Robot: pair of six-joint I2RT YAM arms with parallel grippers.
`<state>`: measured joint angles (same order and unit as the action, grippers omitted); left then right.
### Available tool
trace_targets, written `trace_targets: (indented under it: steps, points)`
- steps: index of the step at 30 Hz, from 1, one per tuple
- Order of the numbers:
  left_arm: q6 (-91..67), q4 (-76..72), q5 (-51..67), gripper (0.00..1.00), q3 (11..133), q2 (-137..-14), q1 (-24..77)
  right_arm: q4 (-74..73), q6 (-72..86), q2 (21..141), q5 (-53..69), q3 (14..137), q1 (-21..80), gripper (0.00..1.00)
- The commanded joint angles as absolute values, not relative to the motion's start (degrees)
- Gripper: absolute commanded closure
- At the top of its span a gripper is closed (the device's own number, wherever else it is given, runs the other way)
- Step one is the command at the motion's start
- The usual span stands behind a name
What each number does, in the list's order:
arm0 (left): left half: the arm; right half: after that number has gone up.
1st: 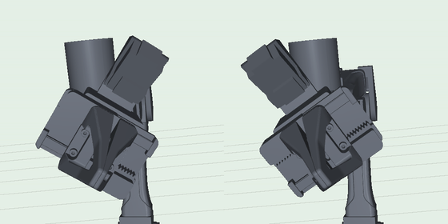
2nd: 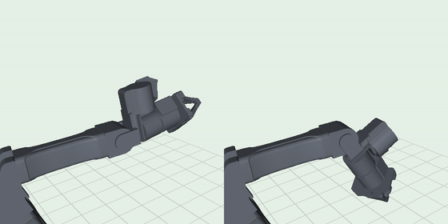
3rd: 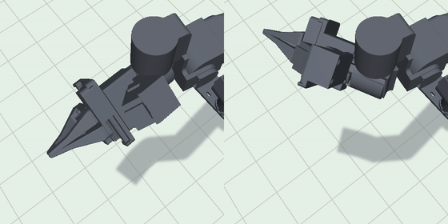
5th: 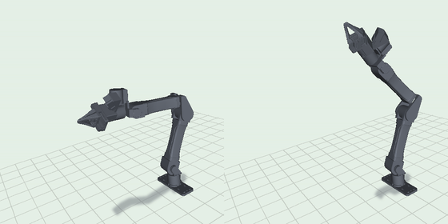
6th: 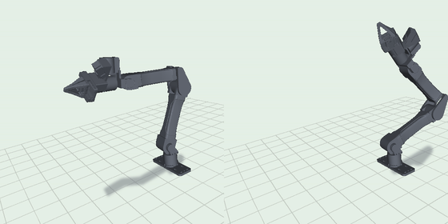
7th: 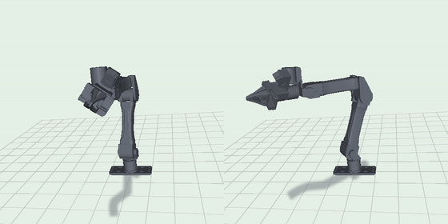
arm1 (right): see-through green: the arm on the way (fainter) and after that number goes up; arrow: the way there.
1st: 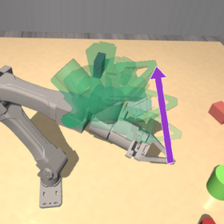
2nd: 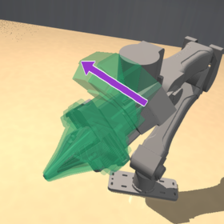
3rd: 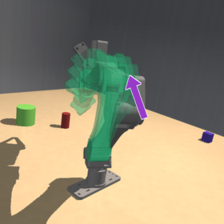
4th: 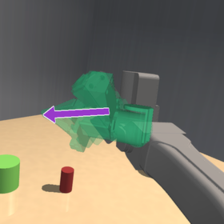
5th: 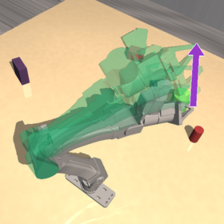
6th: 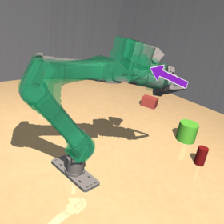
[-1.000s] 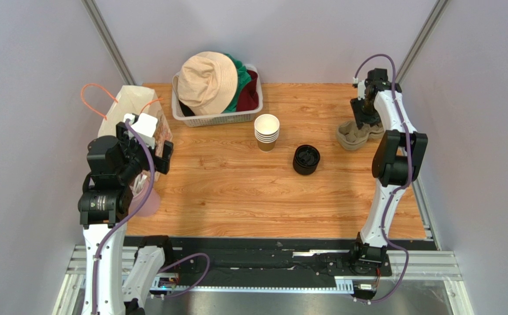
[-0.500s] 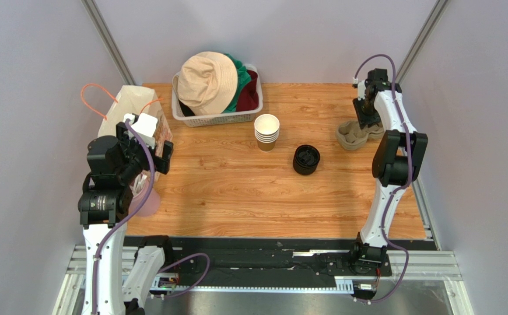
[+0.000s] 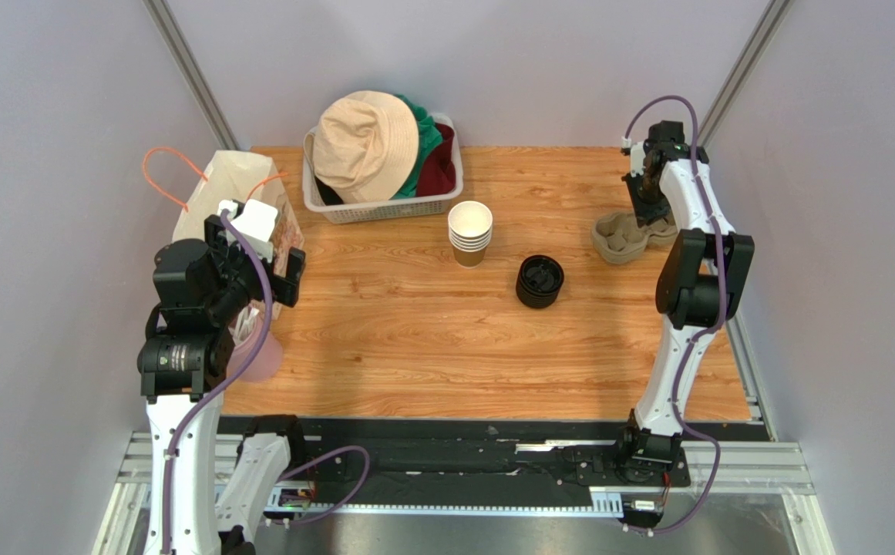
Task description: Pack the takeout coffee
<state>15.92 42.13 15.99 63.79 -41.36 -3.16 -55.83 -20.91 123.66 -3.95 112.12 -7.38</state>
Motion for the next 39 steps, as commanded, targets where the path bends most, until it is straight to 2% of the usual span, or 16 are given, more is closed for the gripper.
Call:
trace_targets:
  steps: [1,14,16,17,18,20,21,23,34,39]
  points:
    - [15.6,40.3,16.5,0.01,63.5,-41.3,-3.4,-55.3,-21.2,121.6,-1.8,112.2,-7.4,0.9]
    - [15.6,40.2,16.5,0.01,63.4,-41.1,-3.4,-55.2,-20.8,117.1,-0.8,112.1,-7.5,0.92]
    - [15.6,40.3,16.5,0.01,63.4,-41.1,-3.5,-55.3,-20.9,117.1,-0.9,112.1,-7.5,0.89]
    - [15.6,40.2,16.5,0.01,63.3,-41.2,-3.5,-55.4,-21.1,117.3,-0.9,112.0,-7.4,0.85]
    - [15.7,40.3,16.5,0.01,63.3,-41.2,-3.5,-55.3,-21.2,117.5,-0.9,112.0,-7.5,0.69]
    - [15.6,40.2,16.6,0.01,63.3,-41.1,-3.5,-55.2,-21.8,118.2,-1.8,111.8,-7.5,0.53]
    - [15.6,40.3,16.6,0.01,63.3,-41.1,-3.4,-55.1,-22.0,118.5,-2.5,111.7,-7.5,0.42]
    - [15.7,40.3,16.5,0.01,63.3,-41.0,-3.5,-55.0,-22.6,119.3,-2.7,111.2,-7.5,0.36]
    - [15.7,40.2,16.6,0.01,63.0,-41.0,-3.4,-55.0,-23.7,123.1,-2.9,110.9,-7.5,0.37]
    - [15.7,40.2,16.6,0.01,63.1,-41.1,-3.5,-54.8,-23.8,123.5,-2.8,110.8,-7.5,0.43]
